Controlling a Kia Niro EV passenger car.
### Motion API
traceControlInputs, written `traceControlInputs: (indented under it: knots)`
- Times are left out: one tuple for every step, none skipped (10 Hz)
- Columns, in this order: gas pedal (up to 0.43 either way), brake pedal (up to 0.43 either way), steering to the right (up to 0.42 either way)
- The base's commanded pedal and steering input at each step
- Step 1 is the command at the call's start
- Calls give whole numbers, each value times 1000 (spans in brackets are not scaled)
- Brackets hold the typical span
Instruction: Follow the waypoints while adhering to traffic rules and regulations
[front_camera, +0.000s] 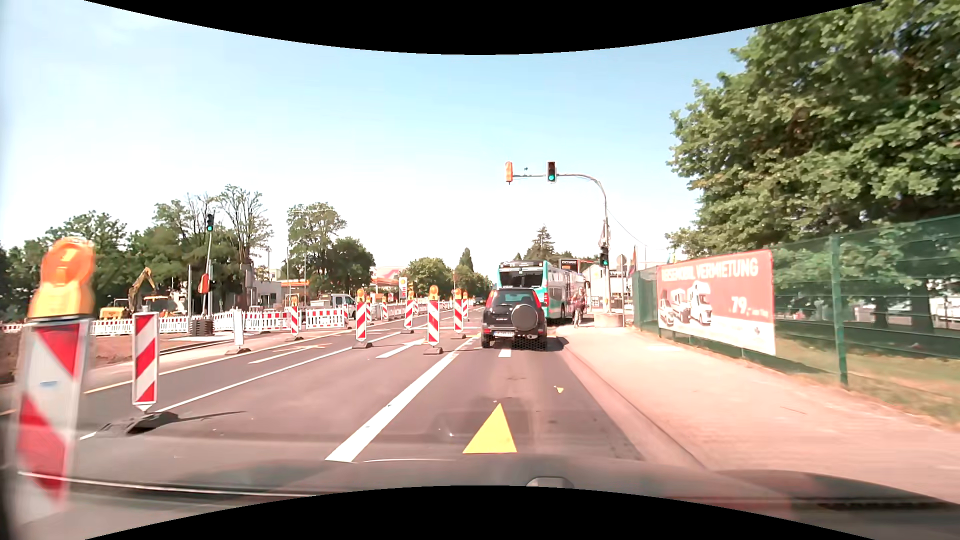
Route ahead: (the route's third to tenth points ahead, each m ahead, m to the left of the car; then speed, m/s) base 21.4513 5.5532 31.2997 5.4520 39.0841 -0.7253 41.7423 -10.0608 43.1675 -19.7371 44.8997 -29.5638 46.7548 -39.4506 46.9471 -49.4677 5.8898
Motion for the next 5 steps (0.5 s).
traceControlInputs:
  knots:
    - [0,0,-5]
    - [0,0,-5]
    - [0,0,-5]
    - [0,0,-6]
    - [0,0,-9]
